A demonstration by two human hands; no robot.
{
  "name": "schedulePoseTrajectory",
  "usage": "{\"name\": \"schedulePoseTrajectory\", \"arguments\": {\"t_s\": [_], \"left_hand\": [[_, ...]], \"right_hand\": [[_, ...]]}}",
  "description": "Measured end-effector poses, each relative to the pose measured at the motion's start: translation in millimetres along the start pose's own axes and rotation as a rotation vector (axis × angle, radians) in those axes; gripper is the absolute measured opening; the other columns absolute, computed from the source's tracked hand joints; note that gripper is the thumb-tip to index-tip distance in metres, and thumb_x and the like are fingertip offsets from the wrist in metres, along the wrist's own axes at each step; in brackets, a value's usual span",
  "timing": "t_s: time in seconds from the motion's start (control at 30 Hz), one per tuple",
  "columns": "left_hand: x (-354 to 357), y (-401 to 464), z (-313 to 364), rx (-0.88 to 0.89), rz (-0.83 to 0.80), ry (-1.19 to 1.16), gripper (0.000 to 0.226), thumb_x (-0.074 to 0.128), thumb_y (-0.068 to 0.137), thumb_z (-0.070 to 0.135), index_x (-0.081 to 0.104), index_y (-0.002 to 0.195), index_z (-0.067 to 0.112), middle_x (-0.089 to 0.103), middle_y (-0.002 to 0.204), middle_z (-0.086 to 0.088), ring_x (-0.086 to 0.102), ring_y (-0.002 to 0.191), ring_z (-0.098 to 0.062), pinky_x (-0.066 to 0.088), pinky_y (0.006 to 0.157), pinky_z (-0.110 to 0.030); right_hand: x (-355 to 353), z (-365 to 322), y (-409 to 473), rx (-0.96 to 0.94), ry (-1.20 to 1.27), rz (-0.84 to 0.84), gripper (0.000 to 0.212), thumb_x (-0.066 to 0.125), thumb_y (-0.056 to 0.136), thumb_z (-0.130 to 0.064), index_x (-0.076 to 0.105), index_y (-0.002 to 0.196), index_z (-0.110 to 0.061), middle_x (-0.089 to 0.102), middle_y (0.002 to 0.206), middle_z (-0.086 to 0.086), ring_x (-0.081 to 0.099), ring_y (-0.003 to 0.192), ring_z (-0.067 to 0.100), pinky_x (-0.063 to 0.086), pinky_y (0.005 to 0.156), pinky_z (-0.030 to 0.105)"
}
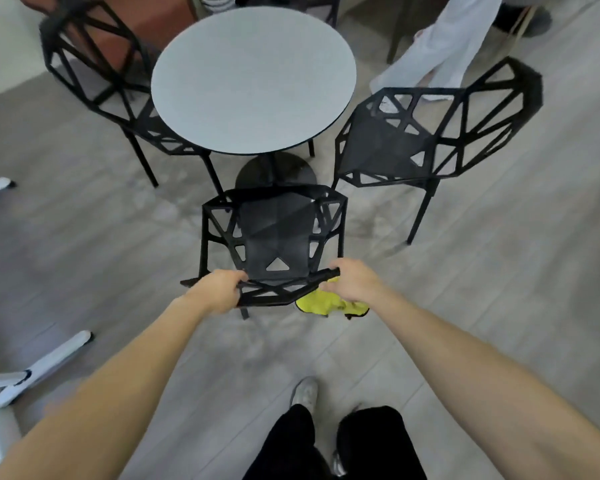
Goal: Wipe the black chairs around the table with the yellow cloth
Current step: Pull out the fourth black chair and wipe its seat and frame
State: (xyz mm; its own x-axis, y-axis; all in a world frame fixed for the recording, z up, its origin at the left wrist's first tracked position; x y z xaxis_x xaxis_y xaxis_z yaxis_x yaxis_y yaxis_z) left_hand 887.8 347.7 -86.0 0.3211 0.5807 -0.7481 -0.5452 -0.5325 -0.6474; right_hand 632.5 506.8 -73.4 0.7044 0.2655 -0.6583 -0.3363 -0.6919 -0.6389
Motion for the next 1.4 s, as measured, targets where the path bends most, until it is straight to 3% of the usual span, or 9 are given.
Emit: {"name": "schedulePoseTrajectory", "arguments": {"t_s": [0.07, 0.17, 0.3, 0.4, 0.5, 0.67, 0.9, 1.13, 1.4], "left_hand": [[-24.1, 4.5, 50.9, 0.099, 0.067, -0.255, 0.038, 0.068, 0.101, 0.032, 0.065, 0.139, 0.027, 0.075, 0.128, 0.007, 0.07, 0.118, -0.015, 0.054, 0.109, -0.035], [-55.9, 21.1, 126.1, 0.211, 0.071, -0.492, 0.065, 0.083, 0.08, 0.068, 0.063, 0.134, 0.039, 0.07, 0.119, 0.02, 0.066, 0.112, 0.001, 0.055, 0.099, -0.025], [-115.6, 65.2, 201.8, 0.228, 0.173, -0.58, 0.077, 0.088, 0.068, 0.066, 0.058, 0.136, 0.044, 0.072, 0.114, 0.021, 0.068, 0.107, -0.001, 0.057, 0.093, -0.026], [-158.8, 86.0, 220.9, 0.152, 0.352, -0.674, 0.061, 0.085, 0.08, 0.048, 0.062, 0.135, 0.041, 0.074, 0.115, 0.018, 0.07, 0.104, -0.002, 0.058, 0.091, -0.03], [-191.9, 97.6, 228.1, 0.089, 0.479, -0.74, 0.042, 0.073, 0.096, 0.024, 0.067, 0.135, 0.039, 0.076, 0.117, 0.018, 0.071, 0.105, 0.002, 0.055, 0.09, -0.023], [-245.0, 106.7, 224.9, -0.113, 0.65, -0.929, 0.024, 0.057, 0.1, 0.026, 0.072, 0.117, 0.034, 0.075, 0.099, 0.012, 0.067, 0.094, -0.008, 0.051, 0.082, -0.022], [-286.0, 127.0, 186.4, -0.183, 0.711, -1.126, 0.018, 0.063, 0.107, 0.037, 0.075, 0.12, 0.032, 0.078, 0.107, 0.016, 0.069, 0.101, 0.003, 0.051, 0.091, -0.03], [-334.1, 144.7, 151.0, -0.112, 0.814, -1.37, 0.024, 0.066, 0.106, 0.047, 0.073, 0.121, 0.031, 0.08, 0.113, 0.008, 0.076, 0.107, -0.01, 0.06, 0.101, -0.041], [-352.1, 156.8, 120.6, -0.107, 0.79, -1.394, 0.028, 0.08, 0.098, 0.034, 0.067, 0.122, 0.025, 0.081, 0.114, -0.001, 0.077, 0.109, -0.022, 0.061, 0.1, -0.046]], "right_hand": [[-32.2, 14.0, 3.7, 0.061, 0.149, -0.026, 0.049, 0.082, 0.087, -0.054, 0.069, 0.119, -0.021, 0.072, 0.117, 0.002, 0.069, 0.106, 0.024, 0.054, 0.087, 0.033], [-81.6, 26.4, 13.9, 0.114, 0.454, -0.131, 0.047, 0.094, 0.074, -0.049, 0.072, 0.099, -0.017, 0.074, 0.095, 0.001, 0.069, 0.084, 0.017, 0.058, 0.075, 0.032], [-151.2, 13.7, 50.4, -0.085, 0.766, -0.389, 0.039, 0.096, 0.073, -0.017, 0.078, 0.105, -0.004, 0.08, 0.107, 0.015, 0.076, 0.098, 0.027, 0.059, 0.104, 0.049], [-210.5, 8.6, 77.2, -0.211, 0.657, -0.339, 0.07, 0.103, 0.051, -0.022, 0.073, 0.113, -0.012, 0.08, 0.109, 0.01, 0.076, 0.104, 0.028, 0.061, 0.096, 0.044], [-264.5, 0.8, 95.3, -0.336, 0.433, -0.185, 0.059, 0.099, 0.065, -0.032, 0.072, 0.116, -0.023, 0.076, 0.107, -0.002, 0.071, 0.1, 0.017, 0.058, 0.087, 0.034], [-331.9, -39.7, 113.5, -0.587, 0.27, 0.059, 0.057, 0.082, 0.08, -0.066, 0.06, 0.113, -0.024, 0.068, 0.098, -0.01, 0.066, 0.09, 0.01, 0.055, 0.077, 0.028], [-371.9, -84.8, 170.4, -0.797, 0.112, 0.0, 0.017, 0.077, 0.093, -0.047, 0.069, 0.09, -0.032, 0.065, 0.077, -0.013, 0.058, 0.075, 0.006, 0.042, 0.071, 0.034], [-410.1, -147.5, 215.6, -0.843, 0.072, -0.064, 0.018, 0.077, 0.095, -0.043, 0.079, 0.107, -0.03, 0.077, 0.101, -0.012, 0.069, 0.097, 0.01, 0.056, 0.093, 0.04], [-430.5, -200.9, 236.2, -0.975, 0.041, -0.123, 0.049, 0.081, 0.088, -0.018, 0.06, 0.128, -0.037, 0.077, 0.102, -0.014, 0.068, 0.09, 0.005, 0.054, 0.077, 0.021]]}}
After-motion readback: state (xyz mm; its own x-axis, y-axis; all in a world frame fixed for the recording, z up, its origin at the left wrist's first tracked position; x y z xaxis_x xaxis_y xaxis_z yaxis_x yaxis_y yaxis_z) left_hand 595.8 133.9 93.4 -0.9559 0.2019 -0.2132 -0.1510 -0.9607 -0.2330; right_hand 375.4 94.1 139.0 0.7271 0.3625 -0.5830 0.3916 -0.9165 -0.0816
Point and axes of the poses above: each hand's wrist, its own y-axis towards the middle knuckle, its own x-axis out of the palm, z = x × y, the point moved 6 cm from there along y, towards the middle knuckle
